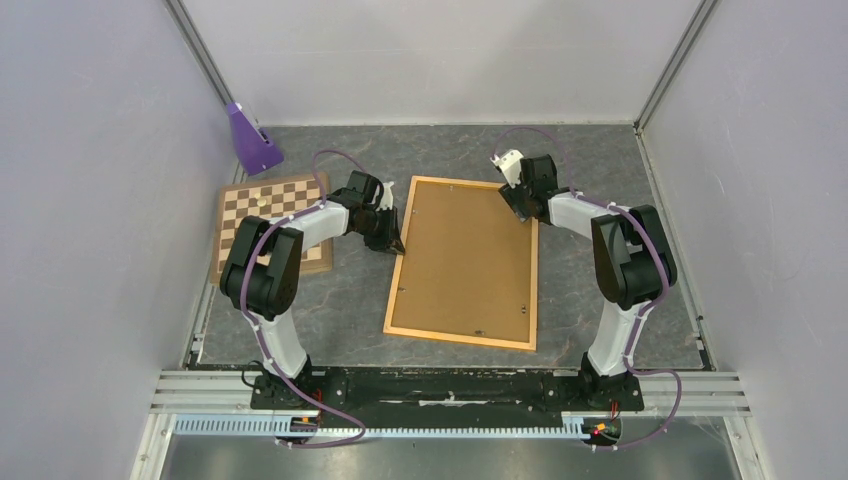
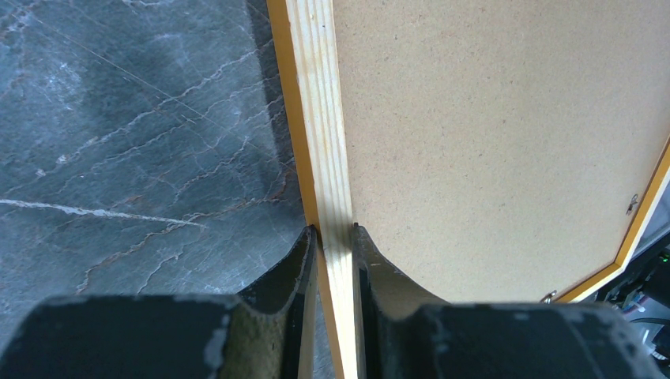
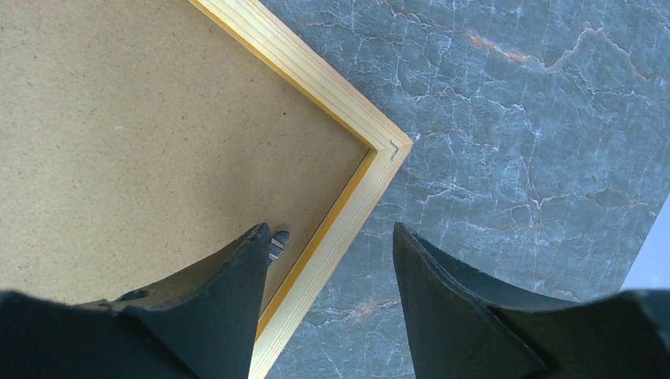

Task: Put the photo into the frame
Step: Install the photo frame at the center of the board.

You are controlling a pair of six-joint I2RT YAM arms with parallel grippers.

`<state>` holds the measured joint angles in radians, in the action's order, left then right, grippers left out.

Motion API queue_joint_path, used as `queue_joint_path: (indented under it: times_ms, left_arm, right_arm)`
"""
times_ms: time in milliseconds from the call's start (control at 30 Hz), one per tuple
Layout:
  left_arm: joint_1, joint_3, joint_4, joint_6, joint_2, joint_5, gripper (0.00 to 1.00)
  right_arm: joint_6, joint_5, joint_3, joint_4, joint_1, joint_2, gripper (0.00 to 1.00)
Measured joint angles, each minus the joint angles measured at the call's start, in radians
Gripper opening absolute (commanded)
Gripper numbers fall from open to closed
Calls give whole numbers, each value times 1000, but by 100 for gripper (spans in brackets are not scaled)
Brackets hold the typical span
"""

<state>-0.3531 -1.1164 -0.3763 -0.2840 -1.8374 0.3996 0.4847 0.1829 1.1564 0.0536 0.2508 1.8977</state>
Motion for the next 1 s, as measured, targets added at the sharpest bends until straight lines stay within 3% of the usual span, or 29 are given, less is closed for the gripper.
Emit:
queue_joint_path:
  times_ms: [1000]
  left_arm:
    - [-10, 3, 26, -26, 0, -6, 2]
  right_arm:
    - [10, 0, -47, -27, -25, -27, 60]
